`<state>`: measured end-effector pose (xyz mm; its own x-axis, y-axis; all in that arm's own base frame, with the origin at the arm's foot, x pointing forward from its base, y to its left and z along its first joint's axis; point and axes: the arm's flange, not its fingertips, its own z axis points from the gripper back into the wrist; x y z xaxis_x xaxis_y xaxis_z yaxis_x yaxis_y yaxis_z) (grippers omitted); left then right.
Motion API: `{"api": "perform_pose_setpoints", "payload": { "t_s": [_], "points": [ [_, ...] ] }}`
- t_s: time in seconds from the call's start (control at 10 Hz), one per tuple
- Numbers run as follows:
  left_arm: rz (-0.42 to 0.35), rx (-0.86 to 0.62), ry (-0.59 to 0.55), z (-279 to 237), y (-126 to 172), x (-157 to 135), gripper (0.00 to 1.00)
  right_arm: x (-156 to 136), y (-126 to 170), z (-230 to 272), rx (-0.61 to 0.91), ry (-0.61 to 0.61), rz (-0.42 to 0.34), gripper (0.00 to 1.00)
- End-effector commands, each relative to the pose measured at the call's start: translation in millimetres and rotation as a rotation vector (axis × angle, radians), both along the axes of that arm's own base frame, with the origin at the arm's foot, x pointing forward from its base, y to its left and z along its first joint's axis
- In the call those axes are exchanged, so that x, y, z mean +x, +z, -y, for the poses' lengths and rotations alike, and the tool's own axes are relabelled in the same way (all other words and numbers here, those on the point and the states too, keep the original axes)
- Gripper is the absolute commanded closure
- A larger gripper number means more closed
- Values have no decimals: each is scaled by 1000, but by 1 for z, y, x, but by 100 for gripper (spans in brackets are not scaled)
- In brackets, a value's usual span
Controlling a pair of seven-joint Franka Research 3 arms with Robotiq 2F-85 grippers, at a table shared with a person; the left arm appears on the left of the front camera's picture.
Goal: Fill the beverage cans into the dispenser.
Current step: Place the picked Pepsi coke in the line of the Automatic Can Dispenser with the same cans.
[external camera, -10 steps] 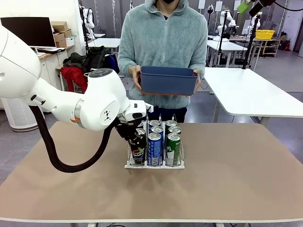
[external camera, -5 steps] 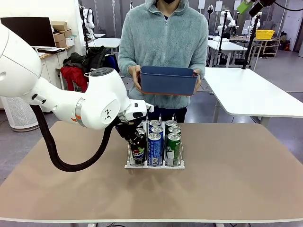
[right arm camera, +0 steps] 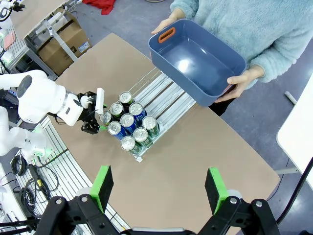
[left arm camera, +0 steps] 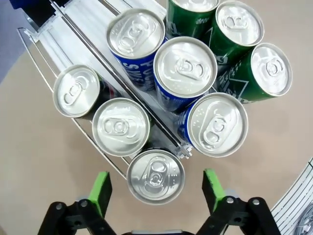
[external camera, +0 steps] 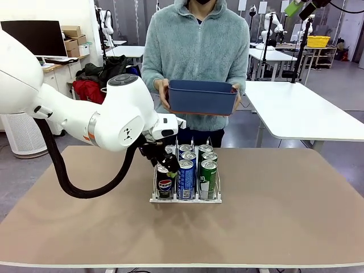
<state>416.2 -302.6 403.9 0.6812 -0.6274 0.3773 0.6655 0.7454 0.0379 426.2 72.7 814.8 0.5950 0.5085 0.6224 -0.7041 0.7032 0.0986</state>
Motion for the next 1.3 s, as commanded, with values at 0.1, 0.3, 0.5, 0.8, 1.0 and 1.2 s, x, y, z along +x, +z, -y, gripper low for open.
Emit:
{"api": "perform_pose_setpoints", "payload": {
  "t_s": [0.1, 0.3, 0.5, 0.8, 1.0, 1.2],
  "points": [
    [23, 11, 27, -2, 9, -16, 0, -2, -1, 0, 5, 7, -1, 0],
    [16, -4, 8, 1, 11, -7, 0, -2, -1, 0, 5, 7, -1, 0],
    [16, -4, 8, 1, 11, -7, 0, -2, -1, 0, 5, 7, -1, 0],
    [16, -4, 8, 1, 11, -7, 0, -2, -1, 0, 5, 7, -1, 0],
    [16, -4, 8, 1, 11, -7, 0, -2, -1, 0, 5, 7, -1, 0],
    [-20, -85, -18, 0, 26, -12, 0, -2, -1, 0, 5, 7, -1, 0]
  ]
}}
